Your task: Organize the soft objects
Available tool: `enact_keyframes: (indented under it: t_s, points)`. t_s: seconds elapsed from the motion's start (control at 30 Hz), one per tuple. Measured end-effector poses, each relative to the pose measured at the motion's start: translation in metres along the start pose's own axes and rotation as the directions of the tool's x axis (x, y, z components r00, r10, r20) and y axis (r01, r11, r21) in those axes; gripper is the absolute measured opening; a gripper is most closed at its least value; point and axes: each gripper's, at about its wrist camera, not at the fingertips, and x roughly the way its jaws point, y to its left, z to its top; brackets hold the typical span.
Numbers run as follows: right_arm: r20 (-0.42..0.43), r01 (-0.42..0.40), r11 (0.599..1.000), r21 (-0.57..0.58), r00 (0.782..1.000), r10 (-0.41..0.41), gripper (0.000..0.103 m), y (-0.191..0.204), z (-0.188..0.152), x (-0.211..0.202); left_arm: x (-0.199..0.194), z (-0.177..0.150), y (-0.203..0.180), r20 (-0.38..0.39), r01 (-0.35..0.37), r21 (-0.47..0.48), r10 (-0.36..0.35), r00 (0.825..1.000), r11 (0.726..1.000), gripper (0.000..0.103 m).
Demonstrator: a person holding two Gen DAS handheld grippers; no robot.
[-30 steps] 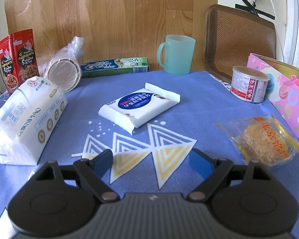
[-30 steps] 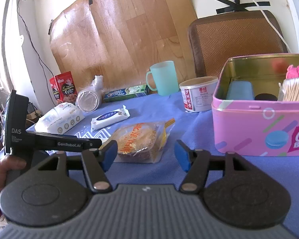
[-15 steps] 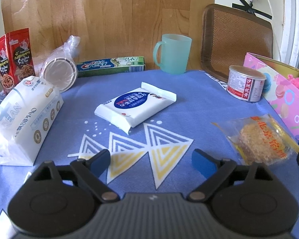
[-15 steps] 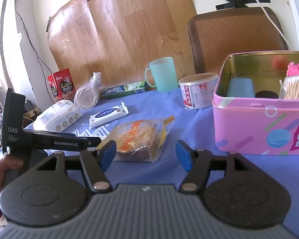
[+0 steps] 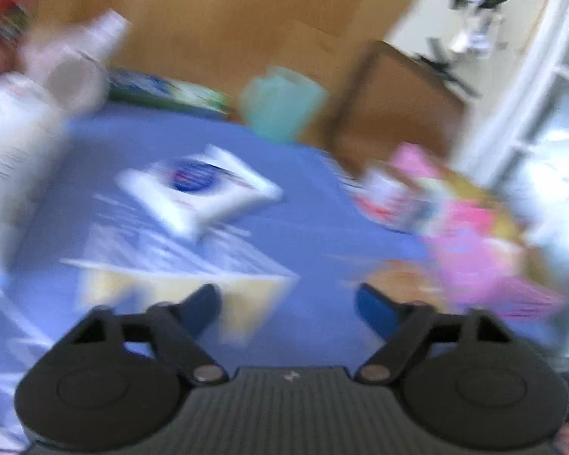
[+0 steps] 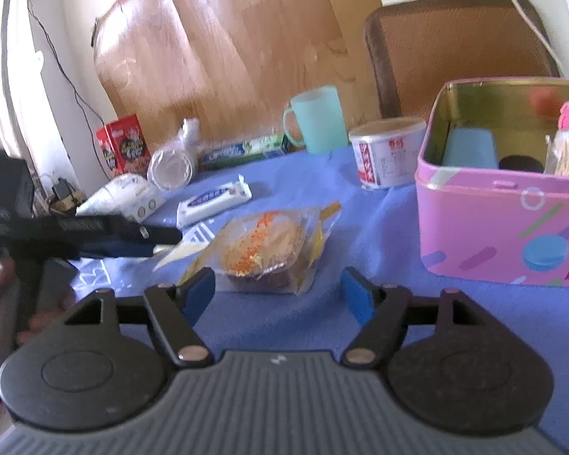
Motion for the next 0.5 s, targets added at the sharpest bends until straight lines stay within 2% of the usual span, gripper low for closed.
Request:
enact_keyframes:
  t_s: [0.03, 0.1, 0.17, 0.2, 0.23, 0.27, 0.33, 0.4, 0.5]
  points:
    - [-0.017, -0.001, 1.0, 0.002, 1.0, 0.001, 0.075, 0.0, 0.001, 0.002, 0.005, 0.003, -0.007, -0.029, 0.031, 0.002, -0.031, 0.999, 1.0, 0.064]
    - [-0.041, -0.005, 1.0, -0.006, 0.999, 0.005, 0.075, 0.0, 0.003, 0.007, 0.023, 0.005, -0.023, -0.083, 0.027, 0.029, -0.024, 0.996, 0.999, 0.062]
    - [-0.051, -0.002, 0.999, -0.051, 0.999, -0.001, 0.075, 0.004, 0.006, 0.013, 0.035, 0.005, -0.038, -0.085, 0.015, 0.076, -0.008, 0.996, 0.997, 0.062]
    - [-0.069, 0.006, 0.996, -0.084, 0.998, -0.012, 0.076, 0.008, 0.008, 0.018, 0.039, 0.004, -0.043, -0.091, 0.026, 0.085, -0.018, 0.996, 0.996, 0.058]
    - [-0.087, 0.008, 0.993, -0.119, 0.996, -0.019, 0.072, 0.011, 0.008, 0.023, 0.042, 0.004, -0.046, -0.108, 0.065, 0.073, -0.057, 0.993, 0.995, 0.046]
    - [-0.087, 0.006, 0.988, -0.154, 0.996, -0.02, 0.066, 0.014, 0.008, 0.026, 0.045, 0.005, -0.048, -0.12, 0.094, 0.053, -0.087, 0.989, 0.994, 0.045]
    - [-0.082, 0.009, 0.983, -0.181, 0.996, -0.024, 0.059, 0.02, 0.009, 0.027, 0.041, 0.008, -0.061, -0.106, 0.065, 0.076, -0.057, 0.993, 0.995, 0.045]
    - [-0.055, 0.007, 0.984, -0.175, 0.998, -0.017, 0.059, 0.02, 0.012, 0.021, 0.03, 0.015, -0.084, -0.067, 0.042, 0.135, -0.033, 0.997, 0.99, 0.044]
    - [0.068, 0.044, 0.985, -0.168, 0.997, -0.033, 0.059, 0.015, 0.025, -0.004, 0.02, 0.033, -0.131, 0.007, 0.045, 0.27, -0.049, 0.999, 0.962, 0.043]
